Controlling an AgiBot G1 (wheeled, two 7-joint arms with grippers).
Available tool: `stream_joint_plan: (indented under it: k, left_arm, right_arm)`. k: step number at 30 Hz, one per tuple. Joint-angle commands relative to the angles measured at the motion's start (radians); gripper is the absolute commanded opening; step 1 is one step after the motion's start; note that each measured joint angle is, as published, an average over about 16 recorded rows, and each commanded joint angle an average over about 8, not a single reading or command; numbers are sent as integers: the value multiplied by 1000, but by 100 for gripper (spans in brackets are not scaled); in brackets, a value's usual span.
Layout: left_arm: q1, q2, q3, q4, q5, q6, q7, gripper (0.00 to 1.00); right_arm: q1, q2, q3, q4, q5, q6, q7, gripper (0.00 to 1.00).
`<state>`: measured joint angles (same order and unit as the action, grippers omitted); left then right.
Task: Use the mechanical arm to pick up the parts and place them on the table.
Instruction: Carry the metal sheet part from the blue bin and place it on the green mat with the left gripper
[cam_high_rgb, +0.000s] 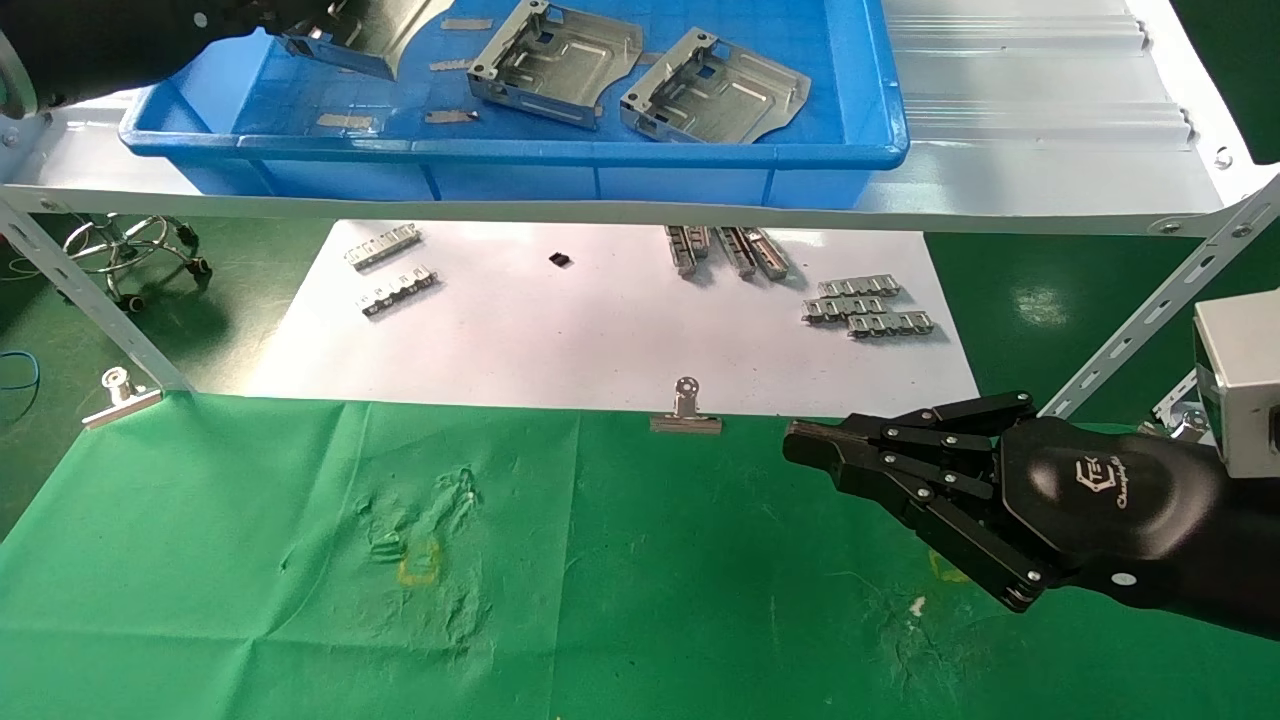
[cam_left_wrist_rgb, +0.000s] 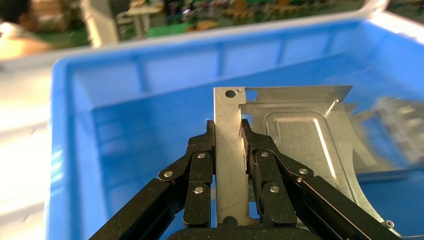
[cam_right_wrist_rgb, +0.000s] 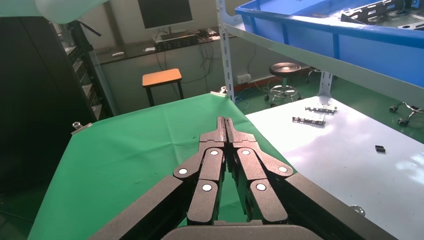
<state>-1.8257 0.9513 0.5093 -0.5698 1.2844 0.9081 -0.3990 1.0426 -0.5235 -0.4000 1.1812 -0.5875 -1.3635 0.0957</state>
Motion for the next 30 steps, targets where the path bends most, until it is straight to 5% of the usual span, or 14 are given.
stream_joint_plan:
  k: [1, 20, 30]
  left_arm:
    - [4, -10, -12, -19, -21, 19, 8, 0]
    - [46, -184, -69, -109, -203, 548, 313, 0]
    - [108, -272, 27, -205, -311, 693, 466, 0]
  right_arm:
    - [0, 0, 0, 0, 0, 0, 0, 0]
    - [0, 0, 0, 0, 0, 0, 0, 0]
    - [0, 0, 0, 0, 0, 0, 0, 0]
